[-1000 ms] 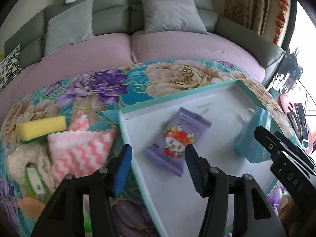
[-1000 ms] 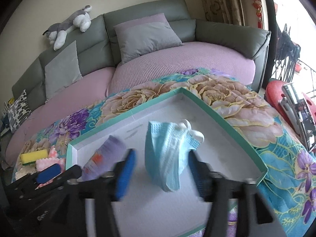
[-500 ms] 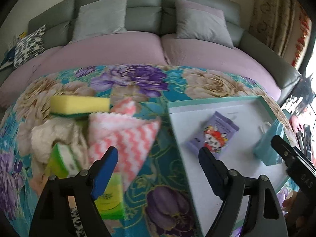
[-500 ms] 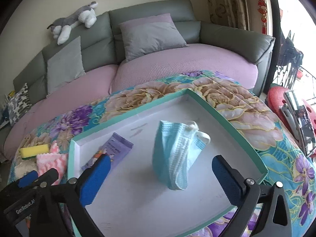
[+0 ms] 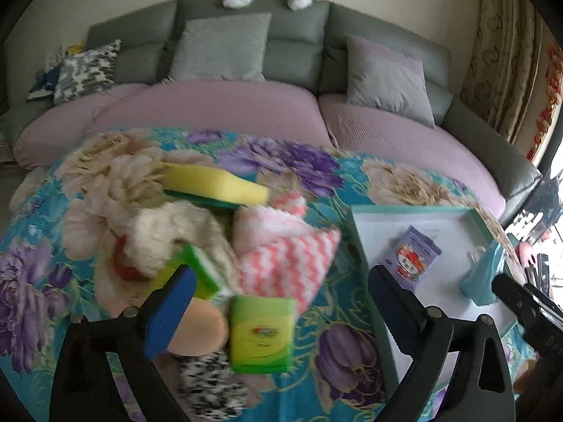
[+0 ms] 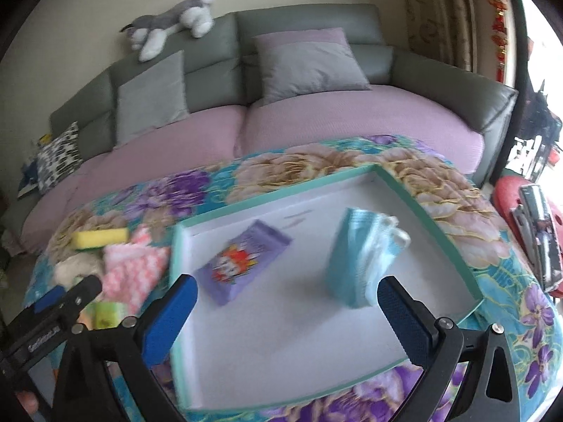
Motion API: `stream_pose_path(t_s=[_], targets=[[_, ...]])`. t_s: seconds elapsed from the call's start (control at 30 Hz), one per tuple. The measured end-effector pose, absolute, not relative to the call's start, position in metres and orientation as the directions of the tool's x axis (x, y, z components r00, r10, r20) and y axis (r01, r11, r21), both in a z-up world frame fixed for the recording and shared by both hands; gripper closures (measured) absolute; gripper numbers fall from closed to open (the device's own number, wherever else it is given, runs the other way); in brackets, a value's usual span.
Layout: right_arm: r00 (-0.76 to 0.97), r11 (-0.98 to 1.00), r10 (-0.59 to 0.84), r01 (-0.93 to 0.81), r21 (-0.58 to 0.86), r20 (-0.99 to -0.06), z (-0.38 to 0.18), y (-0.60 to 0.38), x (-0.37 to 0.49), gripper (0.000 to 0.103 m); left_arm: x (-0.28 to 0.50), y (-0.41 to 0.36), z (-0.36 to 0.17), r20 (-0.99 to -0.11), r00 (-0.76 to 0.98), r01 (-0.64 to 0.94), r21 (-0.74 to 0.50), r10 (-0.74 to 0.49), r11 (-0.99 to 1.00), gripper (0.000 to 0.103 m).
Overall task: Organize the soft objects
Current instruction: 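Move both open grippers back toward the pile of soft items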
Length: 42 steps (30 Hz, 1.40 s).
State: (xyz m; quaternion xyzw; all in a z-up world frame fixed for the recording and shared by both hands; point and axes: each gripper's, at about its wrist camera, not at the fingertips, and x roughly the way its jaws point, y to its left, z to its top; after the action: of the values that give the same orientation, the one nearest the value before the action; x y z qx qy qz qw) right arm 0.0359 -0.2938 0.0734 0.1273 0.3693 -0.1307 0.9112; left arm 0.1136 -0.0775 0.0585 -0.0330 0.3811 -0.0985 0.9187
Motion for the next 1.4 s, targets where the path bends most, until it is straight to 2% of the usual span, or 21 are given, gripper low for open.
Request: stream_pose_path(t_s=[0.3,0.5,0.87,1.0,1.27,1.4], targets=[[0.691,0.958,-0.022,0.221,0.183,-0.722,0.083,-0.239,0.032,0.000,0.104,-0.023,0.071,-0.672,0.721,0.096,-0.144,-0.168,0.985,0.005],[0.681,0.968,0.005,0.181,0.176,-0.732,0.077,-0.208,0.037,0.000,0.100,0.015,0.072,-0.697,0.710,0.009,-0.132,-0.099,0.991,0.005],[0.634,0.974,0.087,0.107,0.199,-0.768,0.053,-0.158,0.047,0.000,0.098,0.056,0.055,-0.735,0.671,-0.069,-0.192,-0.097,0.979,0.005],[0.628,0.975,0.099,0.093,0.201,-0.772,0.044,-0.148,0.054,0.000,0.101,0.054,0.047,-0.761,0.641,-0.062,-0.175,-0.096,0.983,0.005],[0.609,0.978,0.132,0.047,0.202,-0.782,0.027,-0.128,0.074,0.009,0.105,0.070,0.037,-0.795,0.607,-0.104,-0.080,0.000,0.991,0.005],[0.581,0.980,0.134,0.043,0.194,-0.803,0.015,-0.121,0.086,0.013,0.109,0.078,0.031,-0.801,0.598,-0.103,-0.114,-0.031,0.988,0.005]])
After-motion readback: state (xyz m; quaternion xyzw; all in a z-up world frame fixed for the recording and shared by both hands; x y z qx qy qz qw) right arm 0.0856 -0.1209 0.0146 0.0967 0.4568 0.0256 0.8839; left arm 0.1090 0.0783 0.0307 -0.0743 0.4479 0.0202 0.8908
